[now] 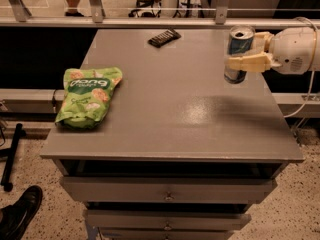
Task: Move redbull can near rxbar chocolate
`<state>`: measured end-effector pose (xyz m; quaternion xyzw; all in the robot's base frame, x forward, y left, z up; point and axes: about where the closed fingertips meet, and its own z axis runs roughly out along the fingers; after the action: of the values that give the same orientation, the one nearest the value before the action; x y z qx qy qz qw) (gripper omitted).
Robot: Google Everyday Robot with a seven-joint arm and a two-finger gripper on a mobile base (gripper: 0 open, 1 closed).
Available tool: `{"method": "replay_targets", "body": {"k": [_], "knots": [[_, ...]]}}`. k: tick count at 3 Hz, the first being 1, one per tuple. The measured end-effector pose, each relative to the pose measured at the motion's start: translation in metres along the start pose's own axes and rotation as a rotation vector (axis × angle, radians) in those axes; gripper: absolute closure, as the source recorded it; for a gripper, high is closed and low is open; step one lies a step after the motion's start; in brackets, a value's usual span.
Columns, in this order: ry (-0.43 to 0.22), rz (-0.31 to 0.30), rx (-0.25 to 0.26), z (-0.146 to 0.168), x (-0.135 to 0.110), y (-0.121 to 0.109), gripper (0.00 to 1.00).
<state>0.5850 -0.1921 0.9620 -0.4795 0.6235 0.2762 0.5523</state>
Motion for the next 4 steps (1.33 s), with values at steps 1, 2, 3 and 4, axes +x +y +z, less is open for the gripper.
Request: {"method": "replay_targets", "body": {"k": [1,2,3,4], "knots": [[-0.015,-0.014,0.076,0.009,0.004,-0.033,1.0],[-0.015,-0.03,0.167,0.031,0.017,-0.093,1.0],[0.01,-0.018,0.244,0.075,0.026,-0.162,1.0],[0.015,0.006,0.262,0.104,0.027,-0.187,1.0]]}}
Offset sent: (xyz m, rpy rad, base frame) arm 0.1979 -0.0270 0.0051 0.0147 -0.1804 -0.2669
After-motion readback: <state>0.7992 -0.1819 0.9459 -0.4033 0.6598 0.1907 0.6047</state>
